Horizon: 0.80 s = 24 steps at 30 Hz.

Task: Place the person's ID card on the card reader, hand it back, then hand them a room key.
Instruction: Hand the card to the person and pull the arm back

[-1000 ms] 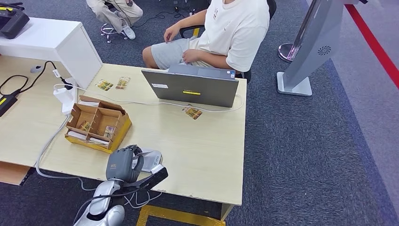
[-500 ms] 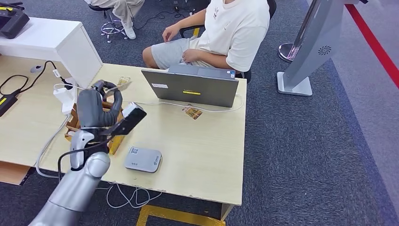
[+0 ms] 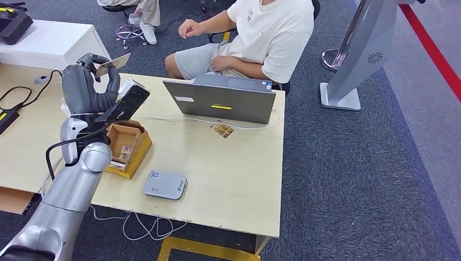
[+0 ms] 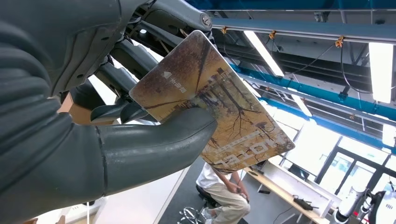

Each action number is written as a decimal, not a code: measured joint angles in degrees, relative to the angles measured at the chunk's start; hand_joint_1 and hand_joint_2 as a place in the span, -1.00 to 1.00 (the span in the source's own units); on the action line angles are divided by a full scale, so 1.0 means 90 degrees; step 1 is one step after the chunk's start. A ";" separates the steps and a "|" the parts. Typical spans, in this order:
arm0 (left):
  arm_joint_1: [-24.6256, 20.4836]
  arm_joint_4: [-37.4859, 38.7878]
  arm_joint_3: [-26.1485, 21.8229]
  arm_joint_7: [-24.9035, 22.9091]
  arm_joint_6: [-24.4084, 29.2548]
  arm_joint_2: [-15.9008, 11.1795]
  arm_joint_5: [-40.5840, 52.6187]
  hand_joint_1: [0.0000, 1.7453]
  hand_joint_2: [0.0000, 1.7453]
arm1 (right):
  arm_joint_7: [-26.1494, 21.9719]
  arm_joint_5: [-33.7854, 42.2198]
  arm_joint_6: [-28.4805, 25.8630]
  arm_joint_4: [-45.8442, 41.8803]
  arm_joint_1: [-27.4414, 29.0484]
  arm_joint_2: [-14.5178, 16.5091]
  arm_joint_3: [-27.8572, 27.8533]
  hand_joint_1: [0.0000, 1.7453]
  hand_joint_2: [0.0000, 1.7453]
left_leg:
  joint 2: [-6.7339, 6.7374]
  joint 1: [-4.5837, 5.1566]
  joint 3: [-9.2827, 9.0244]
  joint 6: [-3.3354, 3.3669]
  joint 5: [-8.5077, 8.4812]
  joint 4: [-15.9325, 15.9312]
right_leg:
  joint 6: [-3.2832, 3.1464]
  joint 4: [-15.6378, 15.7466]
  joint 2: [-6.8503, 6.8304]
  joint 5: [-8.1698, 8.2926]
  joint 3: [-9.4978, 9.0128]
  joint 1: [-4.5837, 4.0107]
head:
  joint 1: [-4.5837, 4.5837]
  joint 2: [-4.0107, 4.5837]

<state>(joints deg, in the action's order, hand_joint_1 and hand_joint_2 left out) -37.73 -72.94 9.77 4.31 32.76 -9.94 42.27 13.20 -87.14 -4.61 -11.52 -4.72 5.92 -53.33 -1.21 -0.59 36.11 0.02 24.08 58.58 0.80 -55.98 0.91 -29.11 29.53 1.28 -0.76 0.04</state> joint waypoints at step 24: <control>-0.2656 0.3929 -0.0328 -0.0450 -0.0206 0.0047 0.0020 1.00 1.00 | 0.0153 -0.0007 0.0000 0.0000 -0.0164 -0.0002 0.0627 -1.00 1.00 | 0.0001 -0.0002 0.0001 -0.0002 -0.0003 0.0000 | -0.0002 -0.0001 0.0002 0.0002 0.0002 -0.0001 | -0.0007 0.0001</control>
<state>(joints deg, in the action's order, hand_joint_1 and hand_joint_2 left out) -61.64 -37.58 6.82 0.26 30.91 -9.53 42.45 14.58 -87.21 -4.61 -11.52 -6.20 5.90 -47.69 -1.20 -0.61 36.12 0.00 24.05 58.59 0.78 -55.99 0.93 -29.10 29.55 1.27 -0.82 0.05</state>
